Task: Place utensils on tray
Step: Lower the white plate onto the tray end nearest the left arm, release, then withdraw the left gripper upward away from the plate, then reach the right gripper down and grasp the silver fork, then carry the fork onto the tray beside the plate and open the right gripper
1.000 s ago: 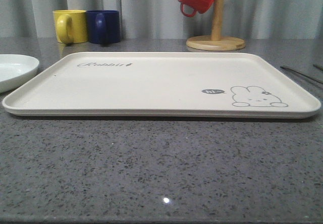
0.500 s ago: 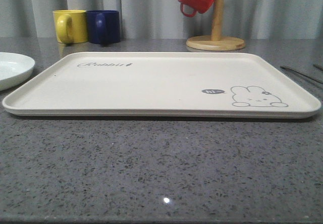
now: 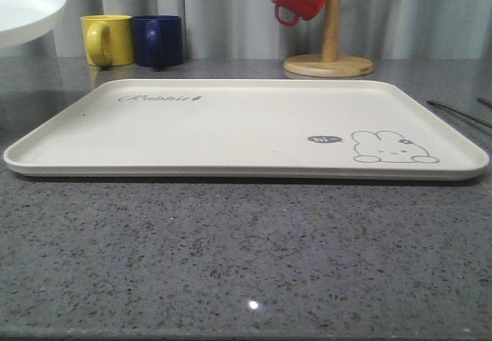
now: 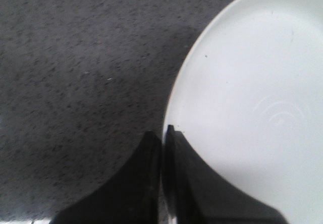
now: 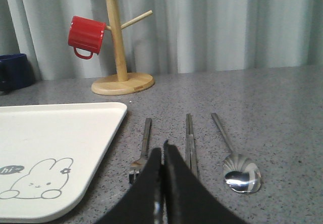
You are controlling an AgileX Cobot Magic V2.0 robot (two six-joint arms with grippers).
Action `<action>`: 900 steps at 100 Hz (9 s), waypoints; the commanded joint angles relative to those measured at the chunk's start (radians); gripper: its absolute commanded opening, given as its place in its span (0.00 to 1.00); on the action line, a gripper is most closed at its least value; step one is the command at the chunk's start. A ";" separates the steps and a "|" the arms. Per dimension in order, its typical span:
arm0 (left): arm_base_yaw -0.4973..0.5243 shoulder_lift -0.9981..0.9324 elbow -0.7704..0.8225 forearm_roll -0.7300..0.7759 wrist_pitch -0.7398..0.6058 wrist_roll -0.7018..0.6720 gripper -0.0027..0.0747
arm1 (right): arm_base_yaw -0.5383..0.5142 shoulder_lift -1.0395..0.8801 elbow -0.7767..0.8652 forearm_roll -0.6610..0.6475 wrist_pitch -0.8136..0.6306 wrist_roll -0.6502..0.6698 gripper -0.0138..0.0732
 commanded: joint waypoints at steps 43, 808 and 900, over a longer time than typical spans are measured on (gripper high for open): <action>-0.425 0.112 -0.146 -0.075 -0.036 -0.027 0.01 | -0.003 -0.016 -0.018 -0.011 -0.081 -0.009 0.08; -0.397 -0.959 0.898 0.115 -1.072 -0.063 0.01 | 0.354 1.502 -1.377 0.026 0.812 0.292 0.16; -0.397 -0.957 0.898 0.115 -1.072 -0.063 0.01 | 0.557 1.761 -1.491 -0.182 0.748 0.649 0.16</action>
